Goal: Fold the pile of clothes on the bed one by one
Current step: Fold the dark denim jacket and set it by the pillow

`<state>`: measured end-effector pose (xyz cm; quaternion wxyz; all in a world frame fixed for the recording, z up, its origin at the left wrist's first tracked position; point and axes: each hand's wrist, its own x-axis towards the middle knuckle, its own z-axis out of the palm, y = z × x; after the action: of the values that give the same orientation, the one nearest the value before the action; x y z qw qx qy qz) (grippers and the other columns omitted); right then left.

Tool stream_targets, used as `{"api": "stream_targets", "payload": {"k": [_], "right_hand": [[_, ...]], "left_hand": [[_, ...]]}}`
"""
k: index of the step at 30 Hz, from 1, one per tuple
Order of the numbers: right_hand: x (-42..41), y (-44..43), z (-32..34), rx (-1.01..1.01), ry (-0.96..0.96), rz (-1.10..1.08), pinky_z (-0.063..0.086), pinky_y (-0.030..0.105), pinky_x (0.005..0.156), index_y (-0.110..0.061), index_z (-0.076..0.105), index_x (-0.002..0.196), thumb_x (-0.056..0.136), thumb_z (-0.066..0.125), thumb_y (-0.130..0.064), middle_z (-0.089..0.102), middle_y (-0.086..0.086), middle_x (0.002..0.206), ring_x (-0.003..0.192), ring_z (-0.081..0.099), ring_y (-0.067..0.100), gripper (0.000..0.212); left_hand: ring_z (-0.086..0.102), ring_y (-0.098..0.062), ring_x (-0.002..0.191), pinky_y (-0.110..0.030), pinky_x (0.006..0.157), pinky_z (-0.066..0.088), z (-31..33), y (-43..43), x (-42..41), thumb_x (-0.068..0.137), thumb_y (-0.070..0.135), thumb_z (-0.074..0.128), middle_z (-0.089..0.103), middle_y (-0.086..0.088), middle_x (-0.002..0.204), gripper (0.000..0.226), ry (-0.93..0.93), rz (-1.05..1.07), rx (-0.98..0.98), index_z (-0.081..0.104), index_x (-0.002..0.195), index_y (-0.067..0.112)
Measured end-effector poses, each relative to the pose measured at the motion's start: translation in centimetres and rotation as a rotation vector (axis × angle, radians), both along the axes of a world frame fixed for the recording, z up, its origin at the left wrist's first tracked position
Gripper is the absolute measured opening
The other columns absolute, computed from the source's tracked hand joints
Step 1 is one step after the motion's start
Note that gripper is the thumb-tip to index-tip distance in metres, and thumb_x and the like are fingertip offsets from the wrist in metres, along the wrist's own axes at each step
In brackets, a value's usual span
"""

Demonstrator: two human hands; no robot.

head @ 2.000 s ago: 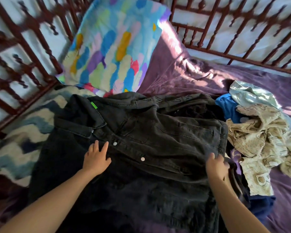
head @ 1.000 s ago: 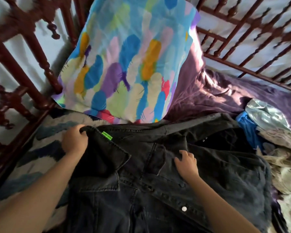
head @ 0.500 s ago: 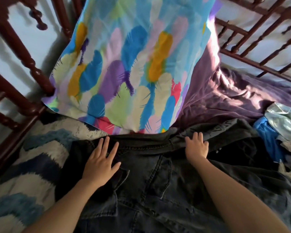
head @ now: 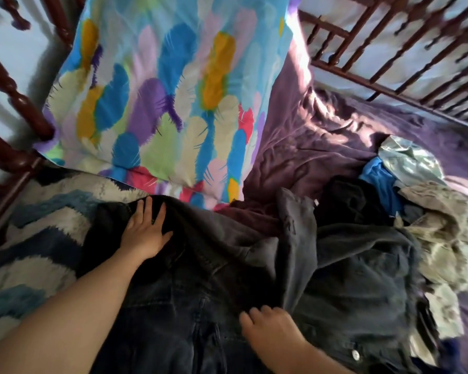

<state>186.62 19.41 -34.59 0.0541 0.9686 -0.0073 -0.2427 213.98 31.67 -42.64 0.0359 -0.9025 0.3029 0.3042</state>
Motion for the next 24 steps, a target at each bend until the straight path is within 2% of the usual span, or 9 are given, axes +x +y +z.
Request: {"api": "stream_targets", "payload": {"k": [3, 5, 6, 10, 12, 14, 16, 19, 24], "right_hand": [[-0.7, 2.9, -1.8, 0.052, 0.206, -0.077, 0.044, 0.019, 0.045, -0.025, 0.076, 0.088, 0.064, 0.05, -0.036, 0.065, -0.004, 0.064, 0.053, 0.06, 0.015, 0.037], [0.2, 1.9, -1.4, 0.069, 0.189, -0.123, 0.05, 0.034, 0.077, -0.014, 0.053, 0.131, 0.082, 0.056, -0.035, 0.064, 0.011, 0.106, 0.094, 0.061, 0.029, 0.053], [0.2, 1.0, -1.3, 0.101, 0.142, -0.095, 0.045, 0.037, 0.087, -0.012, 0.042, 0.138, 0.09, 0.048, -0.034, 0.058, 0.012, 0.117, 0.106, 0.055, 0.032, 0.053], [1.4, -3.2, 0.2, 0.164, -0.289, -0.373, 0.055, 0.028, 0.064, -0.02, 0.071, 0.094, 0.076, 0.04, -0.04, 0.066, -0.002, 0.087, 0.082, 0.067, 0.021, 0.041], [2.4, -6.5, 0.5, 0.092, -0.449, -0.646, 0.053, 0.038, 0.073, -0.014, 0.065, 0.107, 0.081, 0.051, -0.032, 0.063, 0.006, 0.105, 0.098, 0.062, 0.029, 0.034], [3.6, -10.5, 0.4, 0.159, -0.35, -1.084, 0.041, 0.043, 0.095, -0.01, 0.044, 0.132, 0.092, 0.051, -0.033, 0.045, 0.014, 0.132, 0.123, 0.042, 0.036, 0.046], [4.4, -13.5, -0.2, 0.276, -0.196, -1.387, 0.034, 0.043, 0.102, -0.005, 0.033, 0.137, 0.091, 0.053, -0.043, 0.035, 0.02, 0.14, 0.129, 0.033, 0.038, 0.063], [5.9, -14.5, -1.9, 0.34, -0.084, -1.416, 0.041, 0.041, 0.097, -0.003, 0.037, 0.134, 0.084, 0.059, -0.052, 0.039, 0.019, 0.137, 0.123, 0.044, 0.037, 0.073], [6.9, -13.6, -2.9, 0.314, -0.151, -1.342, 0.046, 0.033, 0.083, -0.004, 0.058, 0.109, 0.09, 0.055, -0.022, 0.06, 0.015, 0.118, 0.109, 0.057, 0.033, 0.026]], "left_hand": [[-0.015, -0.032, 0.143, -0.038, 0.116, 0.004, 0.7, -0.4, -0.2, 0.096, 0.049, 0.034, -0.019, -0.017, 0.154, 0.074, -0.011, 0.007, 0.016, -0.007, 0.15, 0.017], [-0.012, -0.032, 0.144, -0.038, 0.116, 0.007, 1.2, -0.4, -0.4, 0.095, 0.049, 0.037, -0.016, -0.017, 0.155, 0.076, -0.033, 0.004, 0.035, -0.005, 0.15, 0.018], [-0.011, -0.032, 0.144, -0.038, 0.116, 0.007, 1.6, -0.4, -0.7, 0.095, 0.048, 0.038, -0.014, -0.017, 0.155, 0.076, -0.036, 0.015, 0.039, -0.004, 0.15, 0.018], [-0.003, -0.032, 0.144, -0.038, 0.115, 0.009, 3.1, -0.9, -5.1, 0.094, 0.041, 0.045, -0.002, -0.017, 0.156, 0.072, -0.102, 0.101, -0.11, 0.009, 0.15, 0.014], [0.003, -0.032, 0.144, -0.039, 0.115, 0.011, 3.7, -1.8, -9.2, 0.094, 0.037, 0.047, 0.005, -0.017, 0.156, 0.068, -0.06, 0.187, -0.269, 0.016, 0.149, 0.01], [0.008, -0.032, 0.143, -0.039, 0.114, 0.014, 3.8, -2.9, -13.1, 0.094, 0.034, 0.049, 0.009, -0.017, 0.155, 0.07, 0.079, 0.35, -0.419, 0.014, 0.149, 0.009], [0.014, -0.032, 0.142, -0.038, 0.113, 0.017, 3.8, -3.9, -15.8, 0.092, 0.027, 0.055, 0.014, -0.017, 0.155, 0.074, 0.26, 0.598, -0.574, 0.011, 0.149, 0.009], [0.024, -0.026, 0.14, -0.032, 0.111, 0.023, 4.1, -4.9, -17.5, 0.089, 0.01, 0.06, 0.02, -0.012, 0.154, 0.079, 0.398, 0.923, -0.783, 0.009, 0.15, 0.013], [0.042, -0.028, 0.131, -0.038, 0.106, 0.035, 4.4, -5.8, -16.4, 0.085, -0.004, 0.058, 0.038, -0.014, 0.146, 0.081, 0.31, 1.115, -0.813, 0.014, 0.15, 0.02]]}}
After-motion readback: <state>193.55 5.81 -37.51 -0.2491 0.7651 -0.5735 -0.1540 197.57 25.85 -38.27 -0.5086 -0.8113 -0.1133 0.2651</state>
